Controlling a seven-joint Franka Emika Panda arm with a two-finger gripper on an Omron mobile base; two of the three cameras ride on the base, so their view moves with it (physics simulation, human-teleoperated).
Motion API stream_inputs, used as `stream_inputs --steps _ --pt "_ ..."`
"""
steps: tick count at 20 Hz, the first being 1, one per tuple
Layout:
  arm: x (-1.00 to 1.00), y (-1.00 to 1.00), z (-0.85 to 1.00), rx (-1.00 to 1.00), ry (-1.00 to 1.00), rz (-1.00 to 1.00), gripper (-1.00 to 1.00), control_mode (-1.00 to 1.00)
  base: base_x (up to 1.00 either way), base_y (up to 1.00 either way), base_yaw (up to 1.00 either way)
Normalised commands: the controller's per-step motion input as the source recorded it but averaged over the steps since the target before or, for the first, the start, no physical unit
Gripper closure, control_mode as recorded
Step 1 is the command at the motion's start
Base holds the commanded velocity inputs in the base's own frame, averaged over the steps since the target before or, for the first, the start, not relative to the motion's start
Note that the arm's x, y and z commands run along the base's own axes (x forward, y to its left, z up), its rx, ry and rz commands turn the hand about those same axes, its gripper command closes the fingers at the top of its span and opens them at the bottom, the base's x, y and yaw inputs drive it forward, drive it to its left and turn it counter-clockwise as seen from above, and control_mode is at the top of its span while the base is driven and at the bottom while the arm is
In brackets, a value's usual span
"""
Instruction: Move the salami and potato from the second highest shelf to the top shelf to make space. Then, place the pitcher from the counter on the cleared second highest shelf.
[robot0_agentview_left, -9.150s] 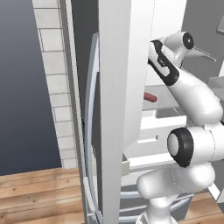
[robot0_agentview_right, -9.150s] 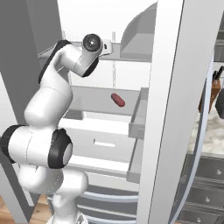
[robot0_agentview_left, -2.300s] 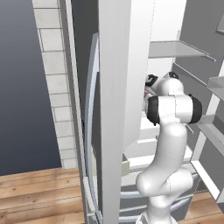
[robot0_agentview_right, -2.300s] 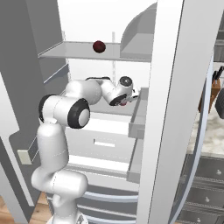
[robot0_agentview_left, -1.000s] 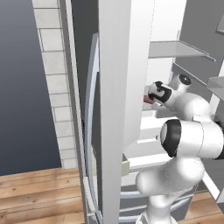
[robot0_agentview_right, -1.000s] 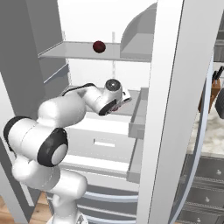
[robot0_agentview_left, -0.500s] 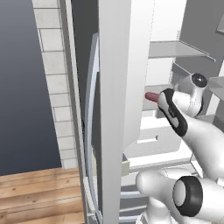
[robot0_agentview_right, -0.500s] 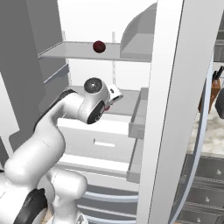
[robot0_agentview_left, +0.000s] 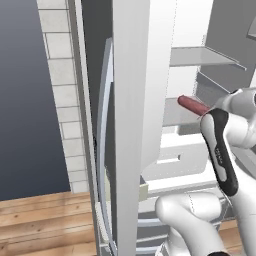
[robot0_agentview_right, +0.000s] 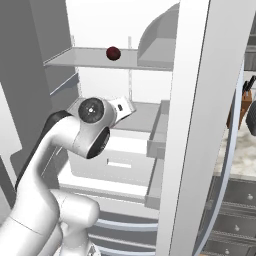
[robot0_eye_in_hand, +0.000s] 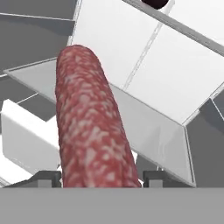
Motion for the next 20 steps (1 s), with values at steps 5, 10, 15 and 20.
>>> stream_inputs --steps 5,10,15,20 --pt "-0.47 0.0 0.97 0.1 -0.02 -0.07 1.0 -1.0 0.0 0.0 0.0" --pt "-0.02 0.0 0.84 0.02 0.0 -0.15 1.0 -1.0 0.0 0.0 0.0" --pt "0.03 -0.01 0.67 0.0 -0.01 -0.13 1.0 -1.0 0.0 0.0 0.0" --pt "0.33 -0.06 0.34 0.04 -0.01 -0.04 1.0 -1.0 0.0 0.0 0.0"
